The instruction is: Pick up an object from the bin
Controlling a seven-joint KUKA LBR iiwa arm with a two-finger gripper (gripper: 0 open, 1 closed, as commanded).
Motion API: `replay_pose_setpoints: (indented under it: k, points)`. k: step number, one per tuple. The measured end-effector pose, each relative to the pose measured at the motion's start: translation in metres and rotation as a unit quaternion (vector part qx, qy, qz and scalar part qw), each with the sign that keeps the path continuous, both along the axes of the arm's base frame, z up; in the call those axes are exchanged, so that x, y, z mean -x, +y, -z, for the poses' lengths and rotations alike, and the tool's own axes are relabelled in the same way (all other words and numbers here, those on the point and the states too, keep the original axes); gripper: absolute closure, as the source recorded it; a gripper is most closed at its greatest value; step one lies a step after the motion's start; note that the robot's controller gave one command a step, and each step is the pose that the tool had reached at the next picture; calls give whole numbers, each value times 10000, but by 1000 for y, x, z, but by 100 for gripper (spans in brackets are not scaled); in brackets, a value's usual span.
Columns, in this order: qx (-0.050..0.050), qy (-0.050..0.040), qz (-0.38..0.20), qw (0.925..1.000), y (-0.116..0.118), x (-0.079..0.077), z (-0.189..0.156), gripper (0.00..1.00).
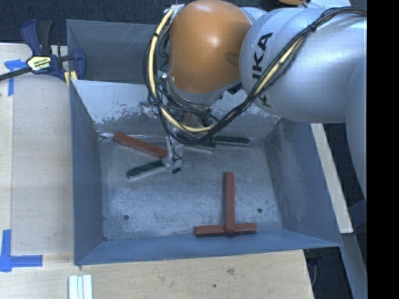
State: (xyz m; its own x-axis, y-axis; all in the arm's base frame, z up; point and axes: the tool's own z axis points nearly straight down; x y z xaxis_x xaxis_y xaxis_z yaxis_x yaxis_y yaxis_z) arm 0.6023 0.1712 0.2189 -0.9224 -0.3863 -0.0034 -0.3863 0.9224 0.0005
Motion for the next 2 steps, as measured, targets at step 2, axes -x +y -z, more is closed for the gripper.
replay_pose_setpoints:
  k: [2]
  points:
    - [7,-15,-1518,9884,0,1,92,0]
